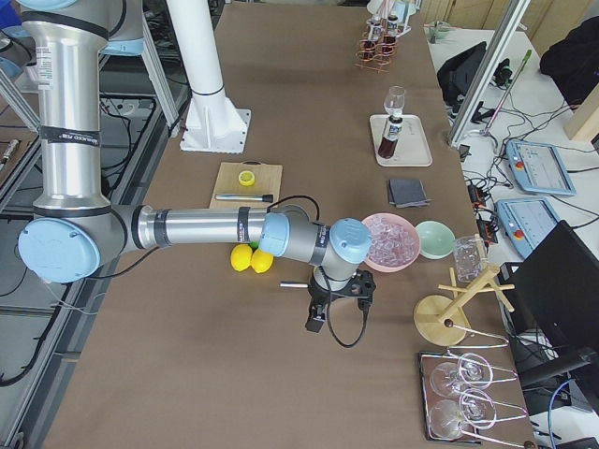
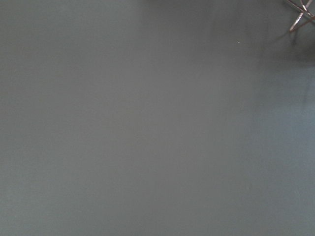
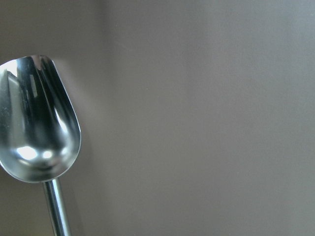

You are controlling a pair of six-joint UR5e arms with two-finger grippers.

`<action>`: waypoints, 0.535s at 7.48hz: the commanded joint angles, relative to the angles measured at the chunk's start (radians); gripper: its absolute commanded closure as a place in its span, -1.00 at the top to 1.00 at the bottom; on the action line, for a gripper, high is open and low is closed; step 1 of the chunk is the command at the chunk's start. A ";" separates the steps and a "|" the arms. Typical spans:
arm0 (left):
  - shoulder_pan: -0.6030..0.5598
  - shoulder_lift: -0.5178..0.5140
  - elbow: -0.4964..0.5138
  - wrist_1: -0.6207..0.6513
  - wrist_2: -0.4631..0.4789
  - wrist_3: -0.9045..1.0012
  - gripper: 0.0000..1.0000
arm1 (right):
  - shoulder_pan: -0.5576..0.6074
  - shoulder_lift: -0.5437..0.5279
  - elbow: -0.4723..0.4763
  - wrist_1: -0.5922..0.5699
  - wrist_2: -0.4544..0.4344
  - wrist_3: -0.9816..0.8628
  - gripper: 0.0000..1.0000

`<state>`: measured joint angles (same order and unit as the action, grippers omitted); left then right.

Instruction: Take tea from basket to plate

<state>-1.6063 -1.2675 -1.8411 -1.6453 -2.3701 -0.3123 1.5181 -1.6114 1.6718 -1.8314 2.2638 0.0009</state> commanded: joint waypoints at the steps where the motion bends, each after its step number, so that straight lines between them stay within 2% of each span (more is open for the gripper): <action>1: 0.113 -0.016 -0.001 -0.033 -0.044 -0.001 0.97 | -0.004 0.013 -0.004 0.000 0.000 0.002 1.00; 2: 0.165 -0.065 0.005 -0.027 -0.043 -0.004 0.97 | -0.003 0.012 0.000 0.000 -0.001 0.001 1.00; 4: 0.186 -0.075 -0.004 -0.025 -0.041 -0.002 0.97 | -0.003 0.011 -0.004 0.000 0.002 -0.002 1.00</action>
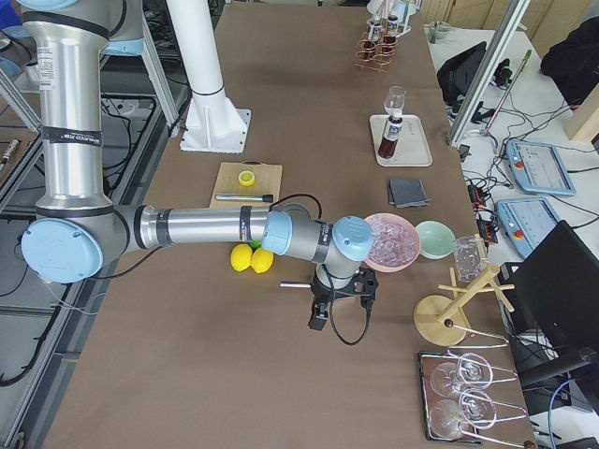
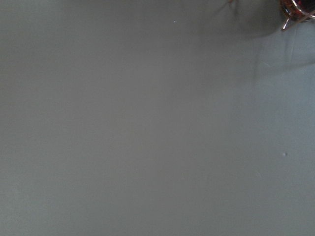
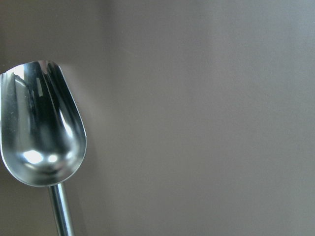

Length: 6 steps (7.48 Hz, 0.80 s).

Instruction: Take tea from basket to plate

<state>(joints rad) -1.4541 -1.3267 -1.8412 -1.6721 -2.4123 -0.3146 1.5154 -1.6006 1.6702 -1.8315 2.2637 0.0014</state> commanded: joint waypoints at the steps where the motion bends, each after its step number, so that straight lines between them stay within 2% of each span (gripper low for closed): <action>1: 0.059 -0.017 -0.004 0.002 0.002 0.000 0.97 | 0.000 -0.001 -0.004 -0.002 0.005 -0.001 1.00; 4: 0.067 -0.008 -0.004 0.003 0.012 0.020 0.97 | 0.000 -0.004 -0.004 -0.002 0.008 0.002 1.00; 6: 0.048 0.024 0.003 0.006 0.010 0.158 0.97 | 0.000 -0.004 -0.004 -0.002 0.008 0.002 1.00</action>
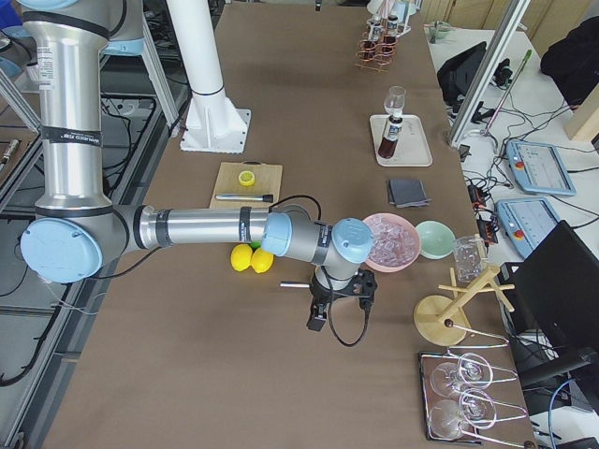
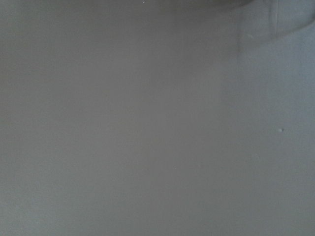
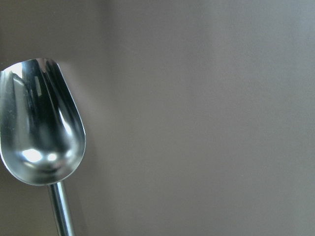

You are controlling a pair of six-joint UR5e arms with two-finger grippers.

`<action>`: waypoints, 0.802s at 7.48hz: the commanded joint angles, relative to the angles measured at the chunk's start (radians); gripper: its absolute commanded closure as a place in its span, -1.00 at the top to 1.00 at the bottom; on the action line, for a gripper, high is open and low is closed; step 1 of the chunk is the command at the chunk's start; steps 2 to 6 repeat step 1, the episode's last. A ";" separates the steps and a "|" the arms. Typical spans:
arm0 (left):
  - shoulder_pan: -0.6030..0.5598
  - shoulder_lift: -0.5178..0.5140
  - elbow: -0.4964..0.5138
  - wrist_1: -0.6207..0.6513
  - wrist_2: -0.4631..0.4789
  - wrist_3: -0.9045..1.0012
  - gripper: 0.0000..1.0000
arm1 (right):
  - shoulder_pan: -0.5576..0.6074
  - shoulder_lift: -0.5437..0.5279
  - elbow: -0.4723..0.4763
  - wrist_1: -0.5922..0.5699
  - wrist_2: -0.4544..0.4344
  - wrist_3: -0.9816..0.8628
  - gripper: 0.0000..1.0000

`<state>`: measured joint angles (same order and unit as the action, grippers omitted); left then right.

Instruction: Take tea from basket to plate

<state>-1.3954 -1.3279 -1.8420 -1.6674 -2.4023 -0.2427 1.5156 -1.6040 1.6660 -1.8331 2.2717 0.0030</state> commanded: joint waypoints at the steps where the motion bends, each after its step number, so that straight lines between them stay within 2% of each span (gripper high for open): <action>1: -0.016 0.027 0.006 0.002 0.002 0.089 0.97 | 0.000 -0.001 0.000 0.000 0.000 -0.001 1.00; 6: -0.016 0.027 0.006 0.002 0.002 0.089 0.97 | 0.000 -0.001 0.000 0.000 0.000 -0.001 1.00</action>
